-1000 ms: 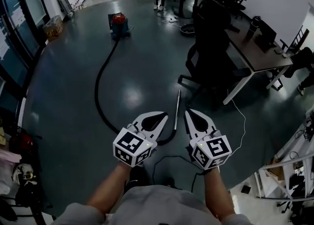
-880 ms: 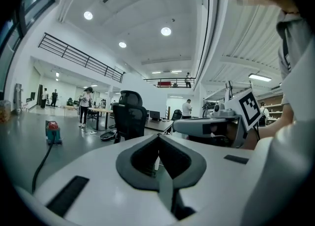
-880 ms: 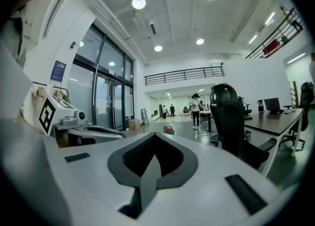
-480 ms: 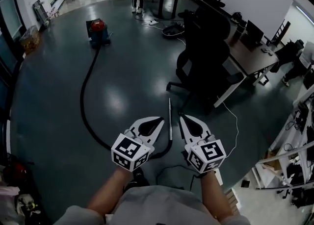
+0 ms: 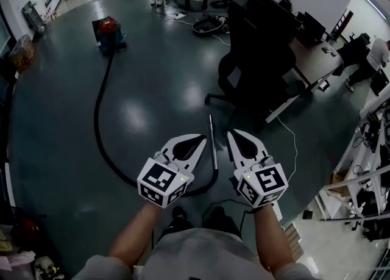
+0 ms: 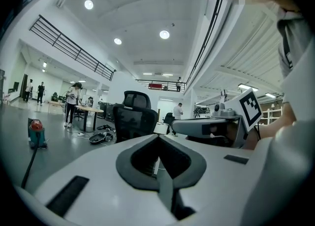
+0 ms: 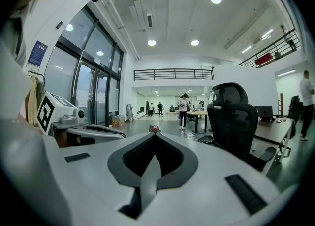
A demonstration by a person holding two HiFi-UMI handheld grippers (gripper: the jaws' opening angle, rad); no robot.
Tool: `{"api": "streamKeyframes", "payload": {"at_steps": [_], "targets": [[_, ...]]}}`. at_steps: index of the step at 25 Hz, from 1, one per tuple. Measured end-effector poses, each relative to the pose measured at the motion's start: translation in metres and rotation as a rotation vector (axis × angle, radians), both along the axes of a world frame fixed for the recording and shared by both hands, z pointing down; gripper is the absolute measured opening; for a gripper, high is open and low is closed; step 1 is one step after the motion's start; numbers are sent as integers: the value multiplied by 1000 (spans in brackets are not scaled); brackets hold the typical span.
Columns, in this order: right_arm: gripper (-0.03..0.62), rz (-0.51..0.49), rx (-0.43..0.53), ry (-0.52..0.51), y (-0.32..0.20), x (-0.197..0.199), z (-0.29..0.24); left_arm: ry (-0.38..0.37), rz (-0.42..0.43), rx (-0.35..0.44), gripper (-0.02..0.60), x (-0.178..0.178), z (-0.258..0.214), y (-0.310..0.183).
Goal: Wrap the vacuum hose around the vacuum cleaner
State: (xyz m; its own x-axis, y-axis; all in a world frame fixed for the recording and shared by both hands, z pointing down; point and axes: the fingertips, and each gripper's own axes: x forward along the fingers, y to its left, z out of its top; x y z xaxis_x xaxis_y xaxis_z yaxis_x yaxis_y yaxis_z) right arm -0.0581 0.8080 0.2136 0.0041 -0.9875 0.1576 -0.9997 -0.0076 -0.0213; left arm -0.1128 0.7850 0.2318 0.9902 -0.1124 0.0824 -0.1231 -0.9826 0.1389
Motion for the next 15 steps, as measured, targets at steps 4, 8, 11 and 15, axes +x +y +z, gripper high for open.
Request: {"api": "streamKeyframes", "payload": {"at_steps": [4, 8, 11, 15], "targets": [[3, 2, 3, -10, -12, 14, 4, -2, -12, -1, 9, 11, 0, -15], [3, -17, 7, -23, -17, 29, 8, -15, -30, 8, 9, 26, 1, -20], [3, -38, 8, -30, -17, 38, 7, -25, -52, 9, 9, 33, 0, -20], [3, -68, 7, -36, -12, 54, 7, -39, -92, 9, 9, 45, 0, -18]]}}
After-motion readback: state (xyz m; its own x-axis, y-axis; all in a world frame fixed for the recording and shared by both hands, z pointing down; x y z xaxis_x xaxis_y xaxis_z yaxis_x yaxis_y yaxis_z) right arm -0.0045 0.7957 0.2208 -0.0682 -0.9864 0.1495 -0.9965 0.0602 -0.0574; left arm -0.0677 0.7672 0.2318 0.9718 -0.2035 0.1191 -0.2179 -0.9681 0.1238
